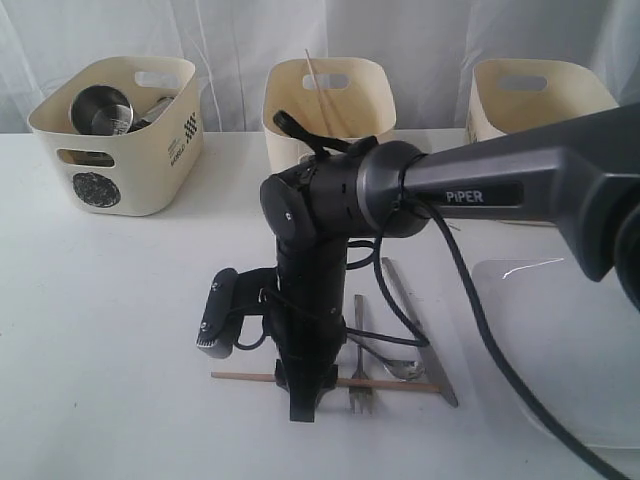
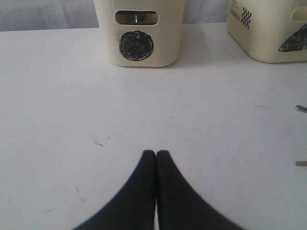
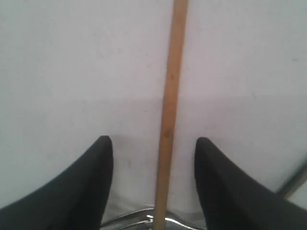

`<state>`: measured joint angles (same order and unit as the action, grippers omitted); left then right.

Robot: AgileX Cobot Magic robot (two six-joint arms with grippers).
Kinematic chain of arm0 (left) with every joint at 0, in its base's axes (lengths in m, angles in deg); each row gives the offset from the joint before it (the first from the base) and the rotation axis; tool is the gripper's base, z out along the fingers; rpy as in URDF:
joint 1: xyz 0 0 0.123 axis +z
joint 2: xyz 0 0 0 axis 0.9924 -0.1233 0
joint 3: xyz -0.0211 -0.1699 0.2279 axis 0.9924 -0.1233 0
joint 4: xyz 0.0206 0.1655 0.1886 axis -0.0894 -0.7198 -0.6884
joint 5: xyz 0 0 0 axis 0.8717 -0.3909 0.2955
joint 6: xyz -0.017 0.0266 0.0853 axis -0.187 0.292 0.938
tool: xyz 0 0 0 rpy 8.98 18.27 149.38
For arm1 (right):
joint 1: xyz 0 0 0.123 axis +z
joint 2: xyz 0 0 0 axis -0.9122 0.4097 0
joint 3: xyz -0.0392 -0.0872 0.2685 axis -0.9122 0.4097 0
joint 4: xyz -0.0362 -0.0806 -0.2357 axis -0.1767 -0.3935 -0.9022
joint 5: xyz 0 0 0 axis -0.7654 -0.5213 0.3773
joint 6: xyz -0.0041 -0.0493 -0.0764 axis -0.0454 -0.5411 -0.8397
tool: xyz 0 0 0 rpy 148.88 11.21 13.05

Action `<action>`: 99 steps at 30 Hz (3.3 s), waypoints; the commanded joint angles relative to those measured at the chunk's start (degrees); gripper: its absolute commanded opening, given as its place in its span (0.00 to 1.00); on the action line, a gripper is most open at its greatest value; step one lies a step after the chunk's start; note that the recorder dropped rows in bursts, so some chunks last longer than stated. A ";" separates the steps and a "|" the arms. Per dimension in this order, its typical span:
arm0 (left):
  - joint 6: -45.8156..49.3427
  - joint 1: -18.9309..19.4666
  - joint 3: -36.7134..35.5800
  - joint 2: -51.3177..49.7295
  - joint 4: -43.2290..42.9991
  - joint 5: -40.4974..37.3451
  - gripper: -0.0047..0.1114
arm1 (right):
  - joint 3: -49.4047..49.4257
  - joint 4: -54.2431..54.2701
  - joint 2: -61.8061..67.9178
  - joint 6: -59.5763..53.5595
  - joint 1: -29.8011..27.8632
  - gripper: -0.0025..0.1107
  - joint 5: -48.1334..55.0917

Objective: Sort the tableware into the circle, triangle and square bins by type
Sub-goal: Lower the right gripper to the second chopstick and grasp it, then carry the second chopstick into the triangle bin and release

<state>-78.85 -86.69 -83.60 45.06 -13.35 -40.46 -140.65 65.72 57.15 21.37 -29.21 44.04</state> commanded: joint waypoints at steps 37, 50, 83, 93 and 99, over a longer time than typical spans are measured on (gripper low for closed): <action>0.00 -0.25 -0.20 0.23 0.30 0.24 0.04 | 7.93 20.51 -21.79 15.02 -10.00 0.02 -24.94; 0.00 -0.25 -0.20 0.23 0.30 0.24 0.04 | 13.07 21.39 -26.11 32.46 -20.79 0.02 -66.32; 0.10 -0.25 -0.20 0.23 0.30 0.24 0.04 | -21.98 20.06 4.05 30.22 -23.42 0.31 -62.68; 0.10 -0.25 -0.20 0.23 0.30 0.24 0.04 | -17.04 17.48 -5.83 14.28 -23.27 0.31 -41.06; 0.10 -0.25 -0.20 0.23 0.30 0.24 0.04 | -10.43 6.47 -10.84 11.91 -20.02 0.31 -15.33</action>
<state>-78.75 -86.69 -83.60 45.06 -13.35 -40.46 -153.93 77.08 47.89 34.97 -51.35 16.73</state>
